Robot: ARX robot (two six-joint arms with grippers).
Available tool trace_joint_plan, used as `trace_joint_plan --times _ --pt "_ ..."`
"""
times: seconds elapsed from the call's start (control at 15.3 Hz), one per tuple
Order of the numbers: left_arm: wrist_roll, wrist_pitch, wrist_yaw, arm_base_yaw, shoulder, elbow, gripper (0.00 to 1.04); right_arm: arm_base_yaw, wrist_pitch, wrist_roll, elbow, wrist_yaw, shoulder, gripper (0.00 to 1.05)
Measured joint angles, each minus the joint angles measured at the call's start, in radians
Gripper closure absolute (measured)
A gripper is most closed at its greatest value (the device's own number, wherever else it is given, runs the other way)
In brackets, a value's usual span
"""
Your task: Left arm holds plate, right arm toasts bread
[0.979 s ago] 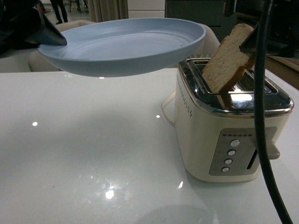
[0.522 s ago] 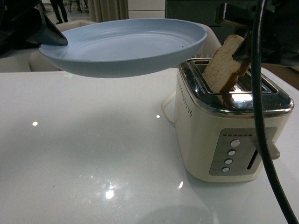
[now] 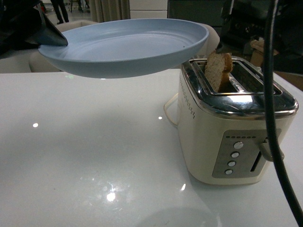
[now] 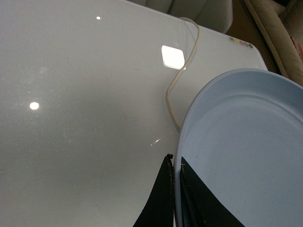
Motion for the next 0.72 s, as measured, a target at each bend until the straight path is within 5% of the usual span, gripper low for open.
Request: trace_joint_plan --times 0.39,0.72 --pt "0.000 0.000 0.000 0.000 0.000 0.000 1.03 -0.125 0.166 -0.023 -0.365 -0.021 -0.519 0.06" --pt "0.000 0.000 0.000 0.000 0.000 0.000 1.03 -0.403 0.103 -0.042 -0.621 -0.146 -0.932 0.06"
